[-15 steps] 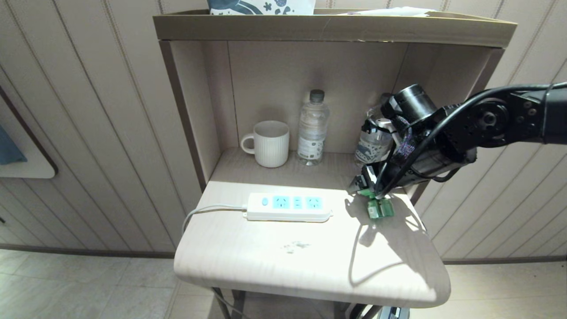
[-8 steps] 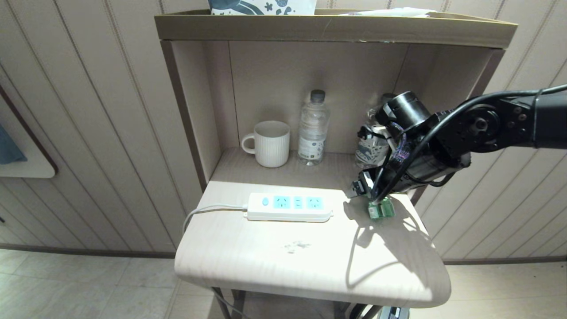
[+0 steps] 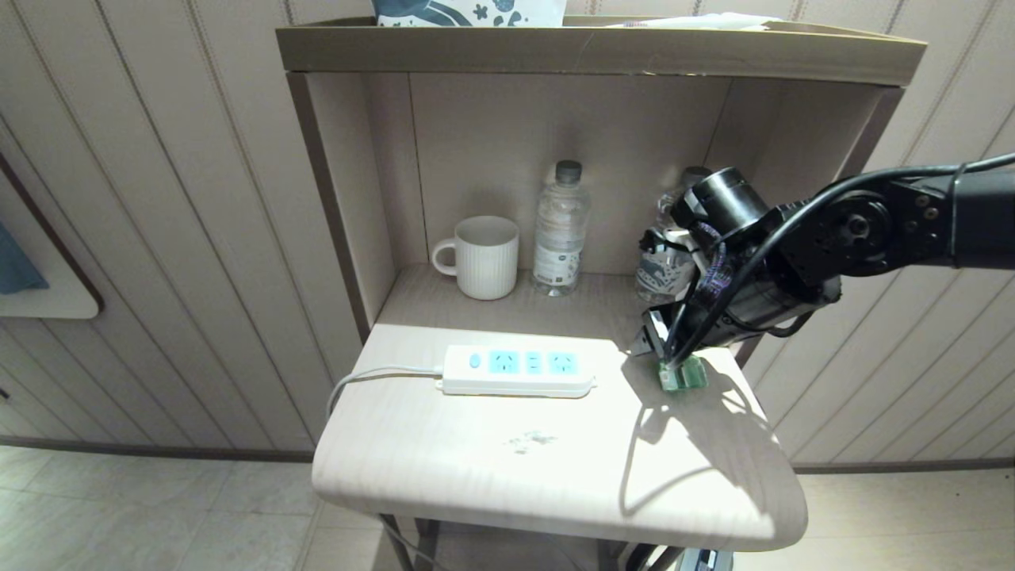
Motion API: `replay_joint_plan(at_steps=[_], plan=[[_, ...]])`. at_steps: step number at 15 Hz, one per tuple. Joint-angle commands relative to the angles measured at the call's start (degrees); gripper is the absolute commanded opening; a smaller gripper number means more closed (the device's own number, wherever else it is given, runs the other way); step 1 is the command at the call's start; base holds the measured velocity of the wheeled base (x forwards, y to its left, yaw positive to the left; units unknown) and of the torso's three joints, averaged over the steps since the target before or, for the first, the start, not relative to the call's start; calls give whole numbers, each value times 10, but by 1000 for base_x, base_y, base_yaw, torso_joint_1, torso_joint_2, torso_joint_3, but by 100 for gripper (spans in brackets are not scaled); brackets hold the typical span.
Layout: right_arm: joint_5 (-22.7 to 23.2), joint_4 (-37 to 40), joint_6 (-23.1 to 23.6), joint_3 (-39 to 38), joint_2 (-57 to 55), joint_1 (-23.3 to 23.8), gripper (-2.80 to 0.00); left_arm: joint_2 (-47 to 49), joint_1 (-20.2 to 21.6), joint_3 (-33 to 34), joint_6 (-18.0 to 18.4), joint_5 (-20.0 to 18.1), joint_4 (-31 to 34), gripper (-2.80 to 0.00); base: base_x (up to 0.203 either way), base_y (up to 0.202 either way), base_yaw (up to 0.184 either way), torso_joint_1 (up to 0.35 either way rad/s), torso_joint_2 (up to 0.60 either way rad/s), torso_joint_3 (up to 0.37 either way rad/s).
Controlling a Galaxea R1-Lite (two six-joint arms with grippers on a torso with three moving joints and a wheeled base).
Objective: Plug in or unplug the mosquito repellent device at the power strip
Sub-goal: Pick up the mosquito repellent liquid
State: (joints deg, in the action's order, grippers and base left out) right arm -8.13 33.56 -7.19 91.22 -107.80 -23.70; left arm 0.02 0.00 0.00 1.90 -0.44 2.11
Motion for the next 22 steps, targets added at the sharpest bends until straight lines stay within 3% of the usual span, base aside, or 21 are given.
replay_joint_plan(at_steps=[1,16,20,22], plan=[[0,2,0,0,1,-1,-280,0,0,0,0,0,0,-280,0,0,0,0,0,0],[8,19,0,26,75,-20,-280,0,0,0,0,0,0,-280,0,0,0,0,0,0],[10,143,-4,176,56,-77,-280,0,0,0,4,3,1,-280,0,0,0,0,0,0],[8,186,-7,215,37,-106,-280,0,0,0,4,1,1,-280,0,0,0,0,0,0]])
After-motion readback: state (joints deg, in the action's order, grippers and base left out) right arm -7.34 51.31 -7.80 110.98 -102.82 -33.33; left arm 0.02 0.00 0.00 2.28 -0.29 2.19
